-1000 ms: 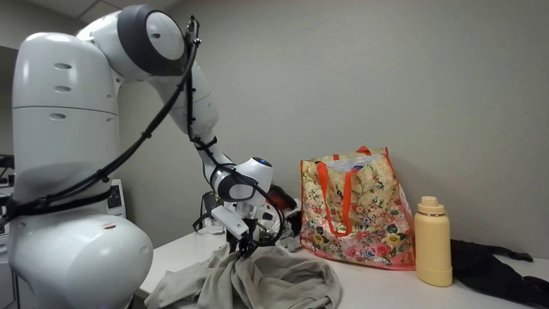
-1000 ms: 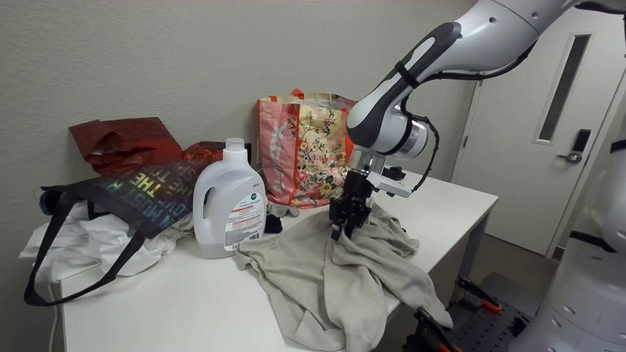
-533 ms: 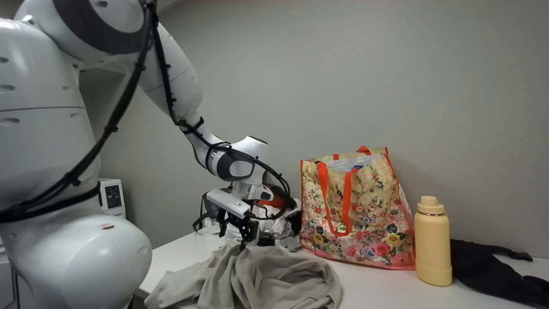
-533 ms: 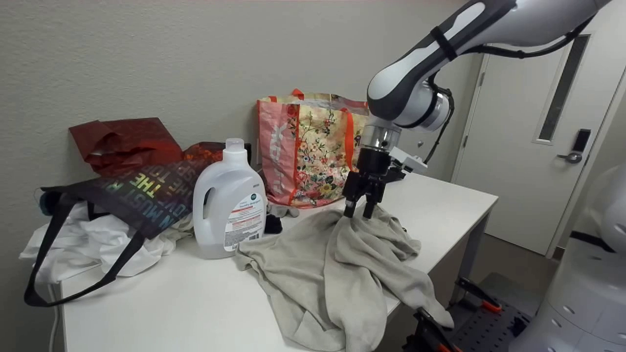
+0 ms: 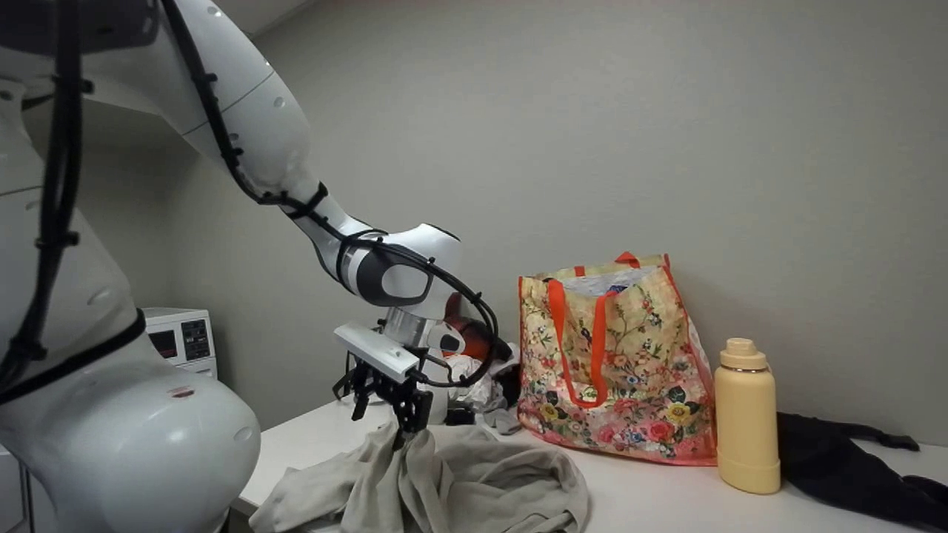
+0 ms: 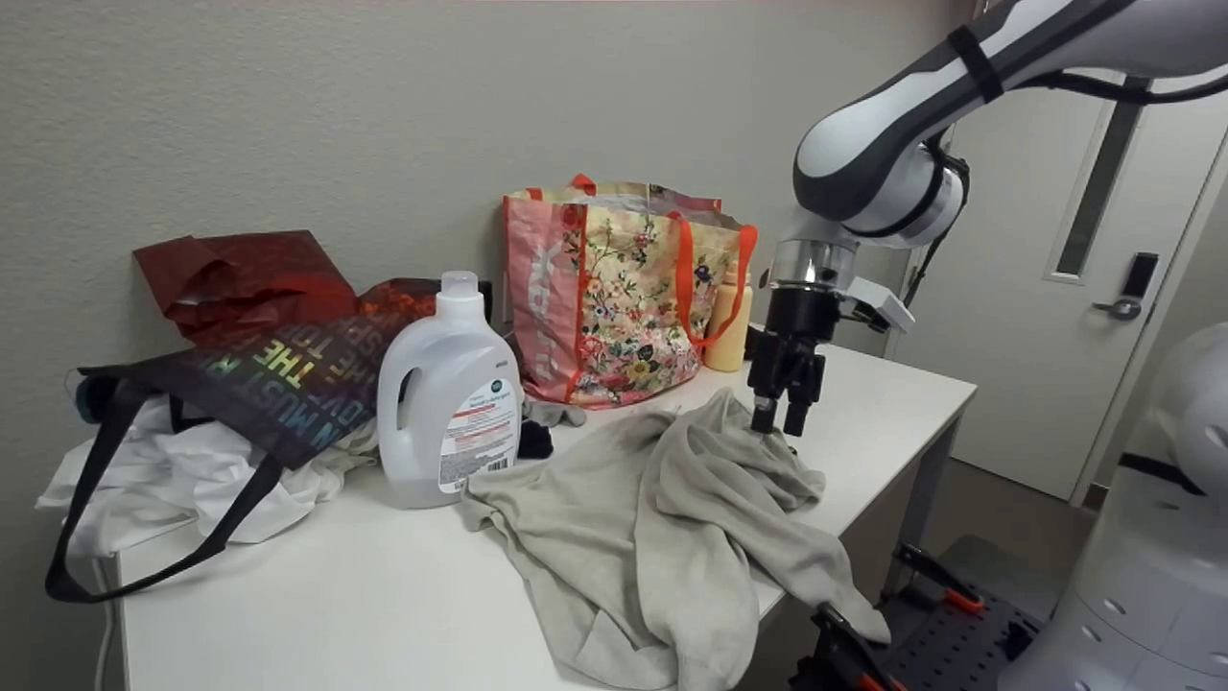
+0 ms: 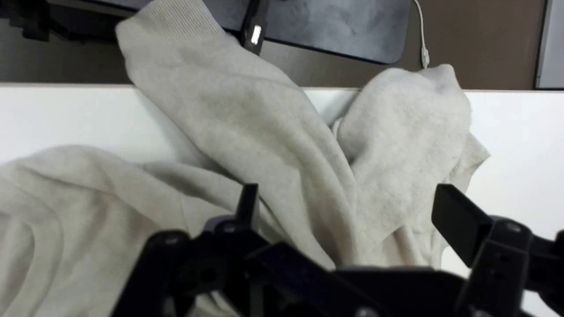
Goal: Fold the shirt
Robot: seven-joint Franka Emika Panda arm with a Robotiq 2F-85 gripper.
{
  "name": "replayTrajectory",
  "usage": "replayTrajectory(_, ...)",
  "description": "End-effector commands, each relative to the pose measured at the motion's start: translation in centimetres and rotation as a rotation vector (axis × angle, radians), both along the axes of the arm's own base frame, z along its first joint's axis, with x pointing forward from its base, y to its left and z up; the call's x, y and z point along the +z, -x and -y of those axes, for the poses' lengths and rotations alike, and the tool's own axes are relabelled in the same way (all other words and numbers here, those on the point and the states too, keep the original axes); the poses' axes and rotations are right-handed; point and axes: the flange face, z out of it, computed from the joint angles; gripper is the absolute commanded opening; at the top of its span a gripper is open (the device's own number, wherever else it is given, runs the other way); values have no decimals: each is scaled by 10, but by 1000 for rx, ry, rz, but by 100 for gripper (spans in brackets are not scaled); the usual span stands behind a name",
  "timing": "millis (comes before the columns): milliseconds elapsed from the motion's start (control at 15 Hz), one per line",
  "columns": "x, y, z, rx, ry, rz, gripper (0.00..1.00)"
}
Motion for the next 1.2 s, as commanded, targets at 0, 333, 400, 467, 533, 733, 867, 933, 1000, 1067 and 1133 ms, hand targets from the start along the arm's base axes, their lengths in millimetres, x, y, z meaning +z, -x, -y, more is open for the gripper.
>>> replayTrajectory(0, -19, 2, 16, 11, 11, 13, 100)
replayTrajectory(333, -41, -7, 18, 42, 7, 71, 100)
replayTrajectory(400, -49, -7, 19, 41, 11, 63, 100)
replayTrajectory(467, -56, -7, 21, 41, 20, 44, 100)
replayTrajectory(533, -63, -5, 22, 34, 29, 16, 100)
replayTrajectory(733, -84, -1, 22, 30, 32, -45, 100)
replayTrajectory(867, -96, 1, 21, 31, 28, -75, 100)
replayTrajectory(933, -103, 2, 21, 29, 30, -90, 100)
replayTrajectory(1000, -109, 4, 22, 27, 30, -104, 100)
replayTrajectory(1067, -115, 5, 22, 22, 28, -115, 100)
replayTrajectory(1133, -122, 6, 22, 17, 30, -125, 100)
